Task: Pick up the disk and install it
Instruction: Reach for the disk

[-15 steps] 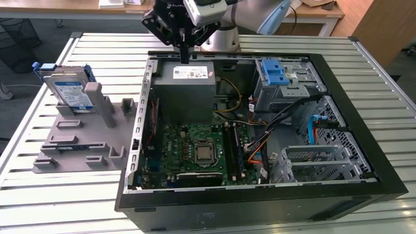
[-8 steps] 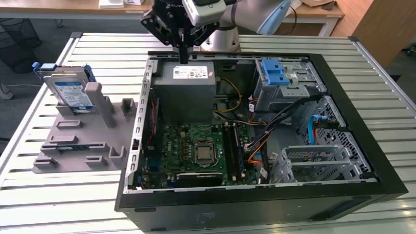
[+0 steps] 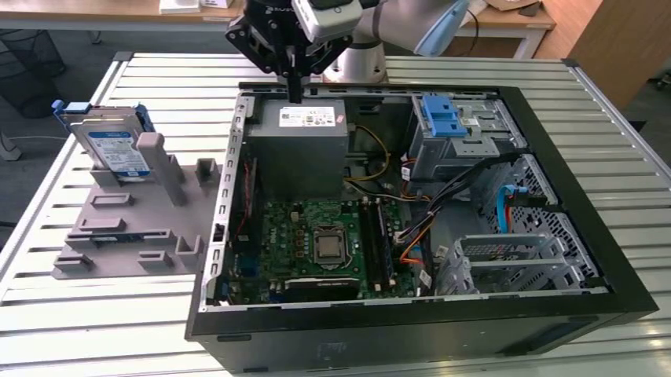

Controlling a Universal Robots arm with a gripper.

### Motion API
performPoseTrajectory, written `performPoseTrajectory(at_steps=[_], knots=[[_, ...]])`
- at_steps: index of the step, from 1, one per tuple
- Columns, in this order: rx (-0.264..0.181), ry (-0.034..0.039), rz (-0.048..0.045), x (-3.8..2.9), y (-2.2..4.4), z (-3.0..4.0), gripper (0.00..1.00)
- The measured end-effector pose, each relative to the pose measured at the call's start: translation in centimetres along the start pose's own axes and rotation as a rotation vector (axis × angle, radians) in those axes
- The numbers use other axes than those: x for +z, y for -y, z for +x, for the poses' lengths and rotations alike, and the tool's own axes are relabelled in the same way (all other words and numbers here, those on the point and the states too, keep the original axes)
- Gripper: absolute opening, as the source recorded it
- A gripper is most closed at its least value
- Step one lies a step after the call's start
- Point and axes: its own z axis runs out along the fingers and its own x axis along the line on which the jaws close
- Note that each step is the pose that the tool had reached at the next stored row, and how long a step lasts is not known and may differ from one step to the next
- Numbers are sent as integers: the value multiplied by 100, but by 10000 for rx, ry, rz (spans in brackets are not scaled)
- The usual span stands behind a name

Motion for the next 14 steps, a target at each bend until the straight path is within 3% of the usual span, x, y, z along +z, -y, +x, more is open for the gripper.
performPoseTrajectory(at_steps=[14], knots=[[0, 0, 0, 4, 3, 32, 11]])
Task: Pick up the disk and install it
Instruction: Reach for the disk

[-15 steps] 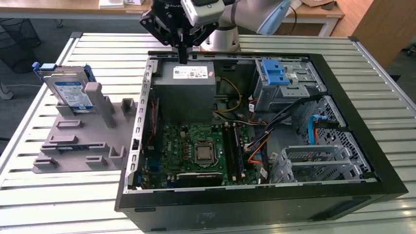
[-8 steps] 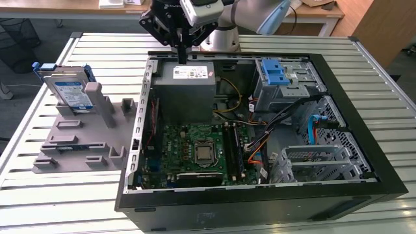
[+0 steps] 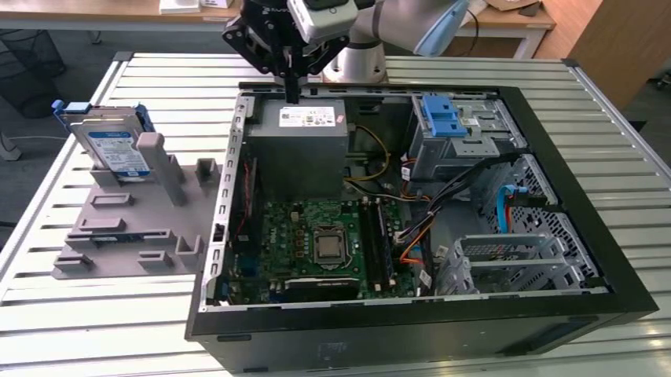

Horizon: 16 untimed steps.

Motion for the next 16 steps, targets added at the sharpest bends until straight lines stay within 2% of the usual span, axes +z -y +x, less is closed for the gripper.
performPoseTrajectory(at_steps=[16], knots=[[-1, 0, 0, 5, 3, 41, 11]])
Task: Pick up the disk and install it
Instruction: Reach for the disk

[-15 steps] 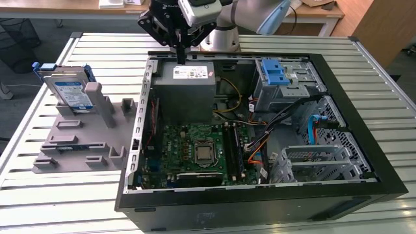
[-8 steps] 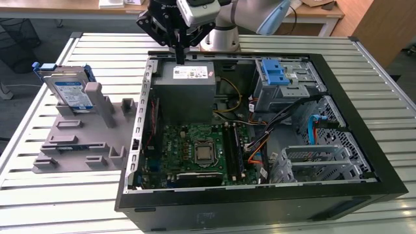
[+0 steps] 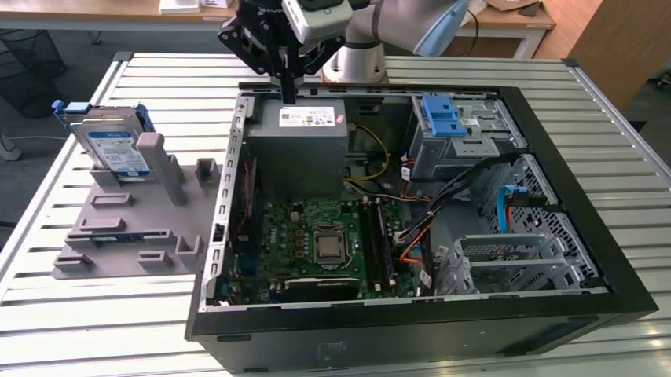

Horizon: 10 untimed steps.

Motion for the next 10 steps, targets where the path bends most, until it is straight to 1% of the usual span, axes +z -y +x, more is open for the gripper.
performPoseTrajectory(at_steps=[10], knots=[[1, 0, 0, 3, 2, 24, 11]])
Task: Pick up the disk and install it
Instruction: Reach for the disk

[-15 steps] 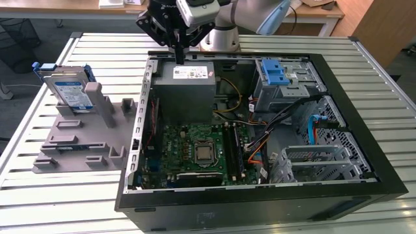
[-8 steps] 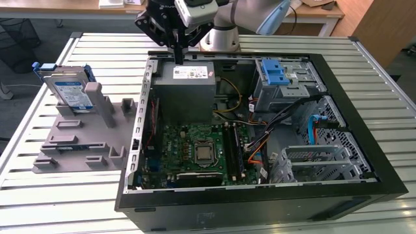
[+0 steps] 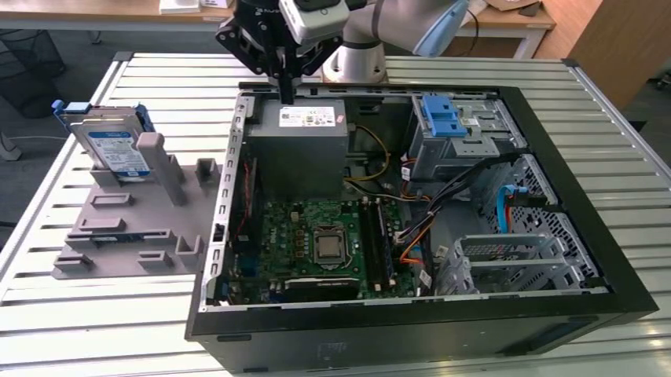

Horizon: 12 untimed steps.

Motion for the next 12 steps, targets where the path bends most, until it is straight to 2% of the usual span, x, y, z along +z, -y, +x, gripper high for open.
performPoseTrajectory(at_steps=[12], knots=[[0, 0, 0, 4, 2, 31, 11]])
